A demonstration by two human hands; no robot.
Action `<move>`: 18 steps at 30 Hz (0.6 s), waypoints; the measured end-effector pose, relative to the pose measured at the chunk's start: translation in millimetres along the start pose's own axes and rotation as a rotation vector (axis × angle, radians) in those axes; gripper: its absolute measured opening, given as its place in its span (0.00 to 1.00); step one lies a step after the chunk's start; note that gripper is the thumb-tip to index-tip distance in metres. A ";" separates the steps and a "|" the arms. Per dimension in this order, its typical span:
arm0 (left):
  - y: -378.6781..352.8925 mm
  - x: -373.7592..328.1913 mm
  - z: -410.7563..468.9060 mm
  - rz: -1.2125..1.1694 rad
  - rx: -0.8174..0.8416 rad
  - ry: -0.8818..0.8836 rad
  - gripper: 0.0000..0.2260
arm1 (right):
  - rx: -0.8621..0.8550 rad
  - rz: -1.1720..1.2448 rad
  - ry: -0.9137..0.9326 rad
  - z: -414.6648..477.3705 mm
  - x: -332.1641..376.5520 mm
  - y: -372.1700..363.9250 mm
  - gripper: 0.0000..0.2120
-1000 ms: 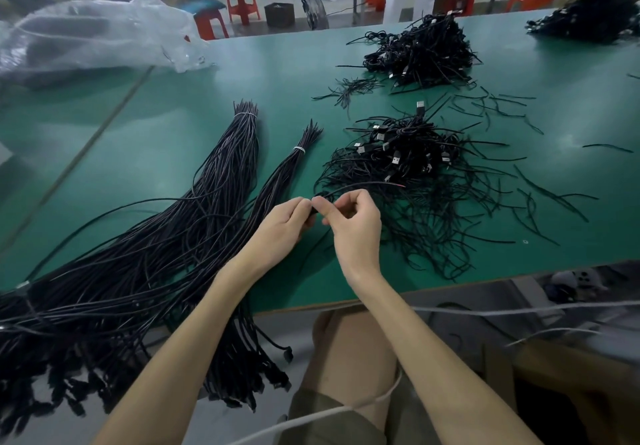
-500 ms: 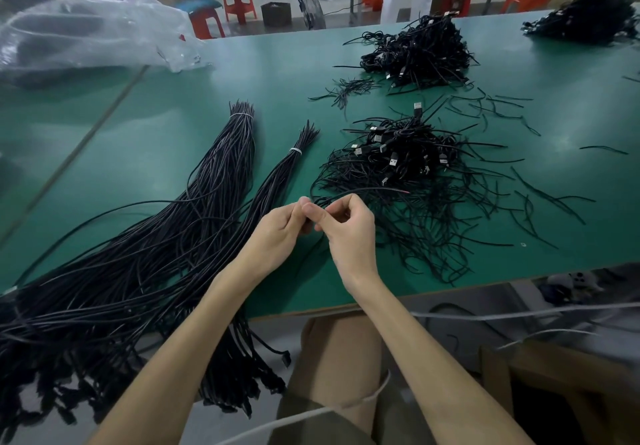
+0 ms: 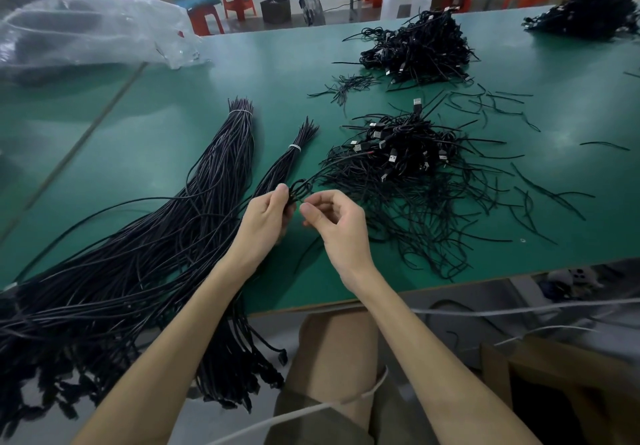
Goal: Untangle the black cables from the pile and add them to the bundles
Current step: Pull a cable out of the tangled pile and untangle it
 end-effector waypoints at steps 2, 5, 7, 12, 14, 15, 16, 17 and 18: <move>1.8 -0.3 0.5 -0.030 -0.008 0.027 0.19 | 0.020 -0.008 0.007 -0.1 -0.6 0.5 0.02; 3.1 0.1 0.1 -0.041 -0.005 0.040 0.22 | 0.041 -0.019 0.017 -0.9 -0.2 0.8 0.04; 2.0 -0.2 -0.8 -0.024 0.004 0.033 0.24 | 0.054 -0.009 0.007 -1.1 0.5 0.5 0.05; 1.4 -1.4 -1.6 0.009 0.018 0.024 0.25 | 0.035 0.073 -0.077 -0.7 1.6 -1.7 0.14; 2.6 -1.8 -1.9 0.002 0.020 0.023 0.25 | 0.032 0.105 -0.072 -0.6 2.9 -1.5 0.15; 2.6 -2.2 -2.0 0.001 0.023 0.023 0.27 | 0.037 0.108 -0.059 -0.5 3.5 -1.2 0.15; 2.6 -2.2 -2.0 0.001 0.028 0.024 0.28 | 0.044 0.106 -0.043 -0.5 4.1 -0.8 0.15; 2.3 -2.3 -1.9 0.001 0.032 0.024 0.29 | 0.055 0.106 -0.026 -0.4 4.7 -0.7 0.16; 2.1 -2.4 -1.6 0.001 0.036 0.025 0.29 | 0.068 0.113 -0.011 -0.1 5.1 -0.5 0.17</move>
Point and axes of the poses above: each hand's wrist, its own z-axis towards the middle knuckle, its own y-axis out of the back of the hand, x = y × z, the point moved 1 cm from there along z, towards the middle knuckle, and after that the axes turned 6 degrees about y, right-handed, at the moved point
